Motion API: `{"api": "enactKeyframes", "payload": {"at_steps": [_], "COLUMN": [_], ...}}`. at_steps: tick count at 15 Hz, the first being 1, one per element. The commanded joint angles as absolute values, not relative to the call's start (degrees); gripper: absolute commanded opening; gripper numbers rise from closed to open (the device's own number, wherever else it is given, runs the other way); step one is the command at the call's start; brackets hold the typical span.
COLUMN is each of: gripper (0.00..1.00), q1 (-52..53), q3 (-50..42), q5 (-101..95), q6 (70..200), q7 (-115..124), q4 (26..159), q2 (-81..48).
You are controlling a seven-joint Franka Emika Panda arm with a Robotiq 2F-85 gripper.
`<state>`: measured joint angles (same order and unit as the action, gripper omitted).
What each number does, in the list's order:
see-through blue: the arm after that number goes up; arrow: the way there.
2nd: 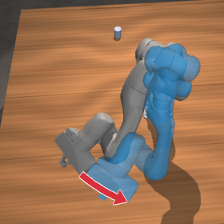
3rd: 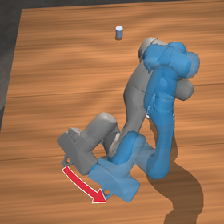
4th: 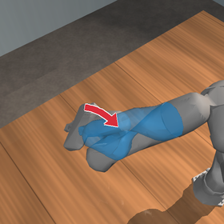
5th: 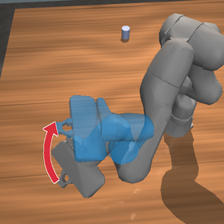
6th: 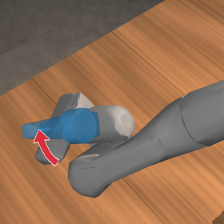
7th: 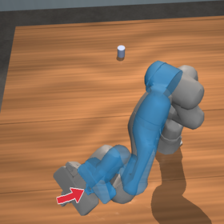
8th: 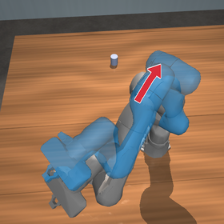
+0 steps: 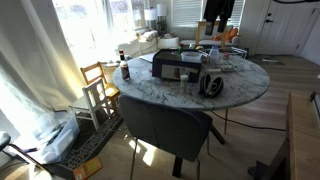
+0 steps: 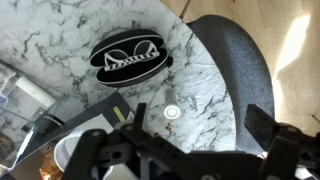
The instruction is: Pick up the white medicine bottle from the table and put it in the black glasses case
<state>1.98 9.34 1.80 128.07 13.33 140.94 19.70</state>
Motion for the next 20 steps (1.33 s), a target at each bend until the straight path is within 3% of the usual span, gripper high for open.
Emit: {"api": "enactKeyframes", "payload": {"at_steps": [1, 10, 20], "gripper": [1.00, 1.00, 1.00], "q1": [2.4, 2.5, 2.5], "q3": [7.6, 5.3, 3.9], "q5": [2.6, 6.8, 7.5], "q6": [137.7, 151.0, 150.4], "q7": [12.0, 8.7, 7.9], "q4": [139.8, 134.6, 126.7], "q2": [9.7, -8.7, -18.7]}}
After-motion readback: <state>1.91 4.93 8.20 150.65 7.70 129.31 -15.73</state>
